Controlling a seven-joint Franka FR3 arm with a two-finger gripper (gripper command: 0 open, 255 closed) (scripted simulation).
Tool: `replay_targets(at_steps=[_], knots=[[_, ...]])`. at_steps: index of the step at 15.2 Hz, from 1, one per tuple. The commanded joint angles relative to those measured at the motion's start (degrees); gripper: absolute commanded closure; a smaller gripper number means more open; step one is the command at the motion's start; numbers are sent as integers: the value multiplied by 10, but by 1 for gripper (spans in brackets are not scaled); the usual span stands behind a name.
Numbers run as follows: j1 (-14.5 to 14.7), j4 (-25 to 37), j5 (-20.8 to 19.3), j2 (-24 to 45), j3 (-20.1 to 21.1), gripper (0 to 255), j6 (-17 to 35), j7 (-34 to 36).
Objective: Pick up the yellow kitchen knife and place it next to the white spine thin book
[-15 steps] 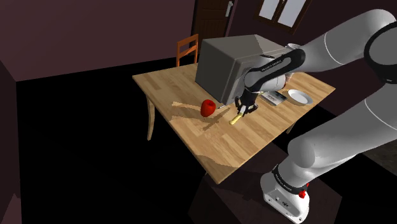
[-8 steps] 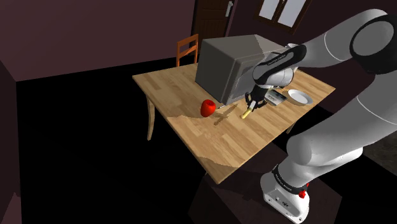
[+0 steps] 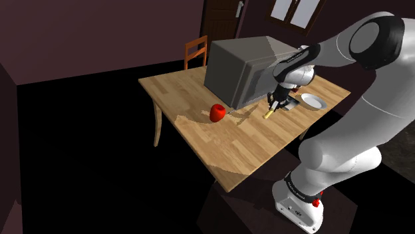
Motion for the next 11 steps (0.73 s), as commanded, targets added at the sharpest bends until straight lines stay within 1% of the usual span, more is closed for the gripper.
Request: replay_targets(at_steps=[1,6,10,11], knots=[[-13,36,4,26,-10,255,-11,-27],[-49,131,19,93,-28,255,-41,-88],[-79,219,33,152,-36,255,-72,-131],[-83,229,34,159,-37,255,-75,-135]])
